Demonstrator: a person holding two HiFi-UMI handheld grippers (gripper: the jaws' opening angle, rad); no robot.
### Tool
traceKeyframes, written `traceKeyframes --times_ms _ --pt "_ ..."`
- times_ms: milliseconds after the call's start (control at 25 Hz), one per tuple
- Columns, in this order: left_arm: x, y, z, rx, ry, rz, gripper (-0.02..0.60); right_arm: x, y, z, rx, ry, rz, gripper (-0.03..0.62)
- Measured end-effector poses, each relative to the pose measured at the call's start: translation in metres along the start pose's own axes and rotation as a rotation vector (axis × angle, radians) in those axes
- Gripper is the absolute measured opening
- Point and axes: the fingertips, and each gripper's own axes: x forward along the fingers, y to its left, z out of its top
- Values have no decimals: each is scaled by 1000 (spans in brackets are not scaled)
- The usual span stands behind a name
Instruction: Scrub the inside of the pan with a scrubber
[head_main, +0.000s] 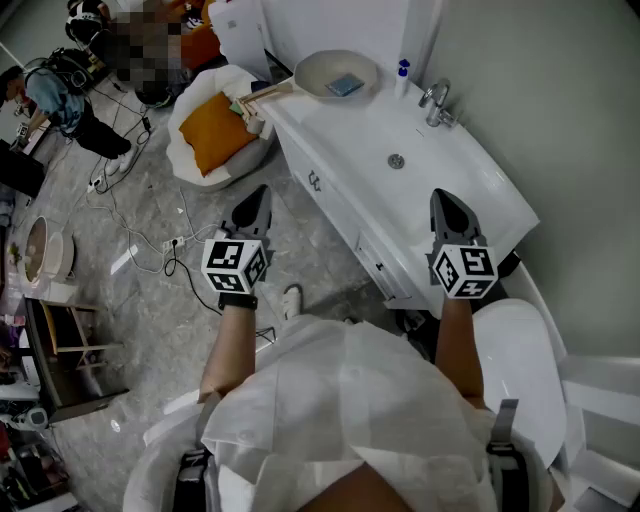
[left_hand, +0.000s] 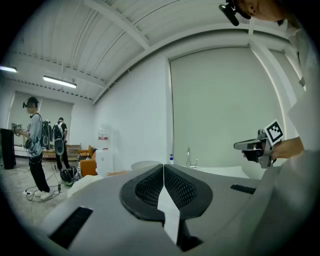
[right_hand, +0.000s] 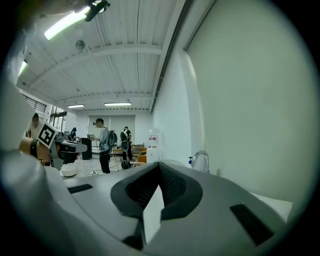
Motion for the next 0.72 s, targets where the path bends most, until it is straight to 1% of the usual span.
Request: traceKeyframes --times_ms 120,280,520,720 --pt "2 1 1 5 -9 6 17 2 0 -1 -4 -5 7 8" --pt "5 -2 4 7 -16 -1 17 -2 -4 -2 -4 -4 -4 8" --pt "3 -1 5 8 -11 -9 17 -1 -2 0 1 2 -8 8" --pt "3 3 5 4 -9 -9 17 2 -1 3 43 -18 -1 8"
